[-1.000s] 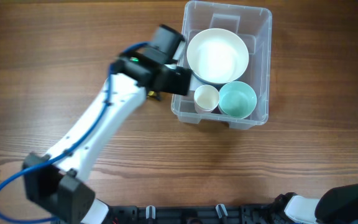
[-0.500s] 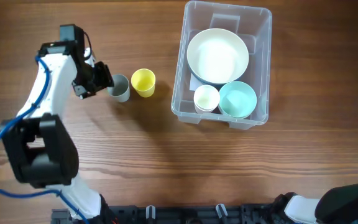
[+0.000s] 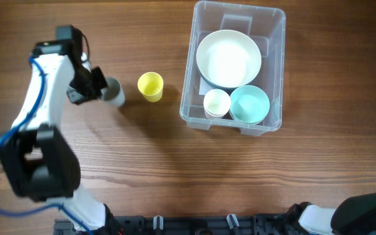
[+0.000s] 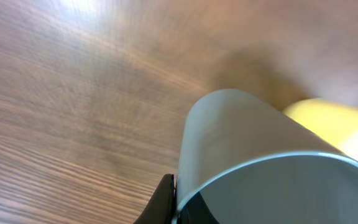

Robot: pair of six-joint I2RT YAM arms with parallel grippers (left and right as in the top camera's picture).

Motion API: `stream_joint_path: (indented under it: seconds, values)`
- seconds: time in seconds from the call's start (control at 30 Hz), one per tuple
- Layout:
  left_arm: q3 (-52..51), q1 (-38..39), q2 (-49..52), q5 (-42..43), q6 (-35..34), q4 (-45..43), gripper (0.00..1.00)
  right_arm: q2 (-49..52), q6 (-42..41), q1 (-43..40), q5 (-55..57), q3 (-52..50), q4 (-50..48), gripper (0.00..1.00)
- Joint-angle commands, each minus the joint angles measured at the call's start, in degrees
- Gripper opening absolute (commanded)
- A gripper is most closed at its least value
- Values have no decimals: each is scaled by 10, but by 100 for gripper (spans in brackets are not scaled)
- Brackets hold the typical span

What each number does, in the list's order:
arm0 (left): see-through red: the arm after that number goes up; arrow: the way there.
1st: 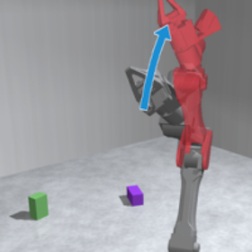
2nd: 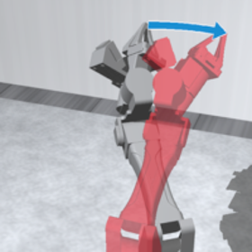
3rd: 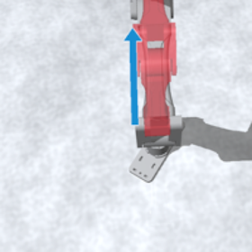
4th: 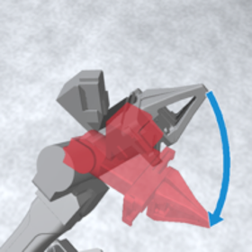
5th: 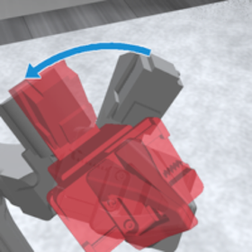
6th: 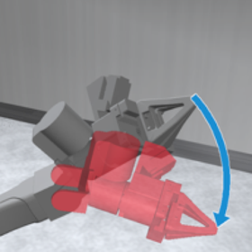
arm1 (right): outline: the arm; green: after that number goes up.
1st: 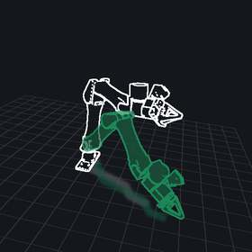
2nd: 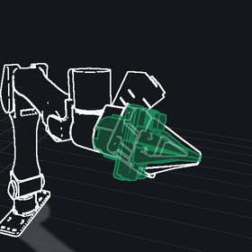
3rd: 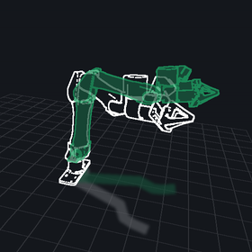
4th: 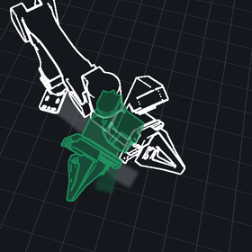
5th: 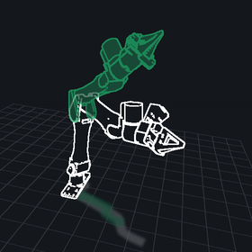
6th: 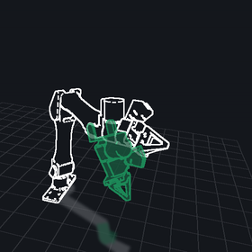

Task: Pack container
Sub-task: 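Grasp the grey cup with the left gripper and place it in the bin, then grasp the yellow cup with the left gripper and stack it in the bin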

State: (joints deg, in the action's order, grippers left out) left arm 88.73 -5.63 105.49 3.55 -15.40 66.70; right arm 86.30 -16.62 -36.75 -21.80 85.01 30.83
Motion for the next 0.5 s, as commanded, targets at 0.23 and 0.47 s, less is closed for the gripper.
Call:
stream_joint_path:
  seconds: [0.23, 0.47]
  values:
    - [47, 312, -141, 84, 32, -157, 4, 5, -1, 0, 4, 4, -3, 100]
    - [47, 432, -33, -5, 31, -140, 4, 5, -1, 0, 4, 4, -3, 100]
